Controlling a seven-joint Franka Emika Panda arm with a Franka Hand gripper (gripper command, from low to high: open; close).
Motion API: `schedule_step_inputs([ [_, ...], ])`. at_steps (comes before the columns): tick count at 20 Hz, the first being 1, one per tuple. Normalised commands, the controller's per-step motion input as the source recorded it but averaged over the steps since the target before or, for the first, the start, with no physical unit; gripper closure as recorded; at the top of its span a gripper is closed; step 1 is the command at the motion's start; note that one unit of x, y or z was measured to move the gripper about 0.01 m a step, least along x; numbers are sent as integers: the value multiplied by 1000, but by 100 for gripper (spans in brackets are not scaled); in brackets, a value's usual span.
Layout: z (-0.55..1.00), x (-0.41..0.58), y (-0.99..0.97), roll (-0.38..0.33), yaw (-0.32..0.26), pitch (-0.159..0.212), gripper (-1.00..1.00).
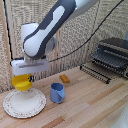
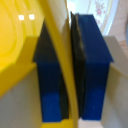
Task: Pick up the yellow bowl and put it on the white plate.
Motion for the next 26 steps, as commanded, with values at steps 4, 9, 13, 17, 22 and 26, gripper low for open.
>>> schedule_step_inputs([
  [4,-471,228,201,-98,58,0,100],
  [9,-470,285,307,-110,71,0,100],
  [13,-256,219,141,-72,122,0,100],
  [17,30,239,-39,-12,151,0,-100],
  [22,403,187,-261,38,133,13,-100],
  [26,609,131,-289,62,22,51,-100],
])
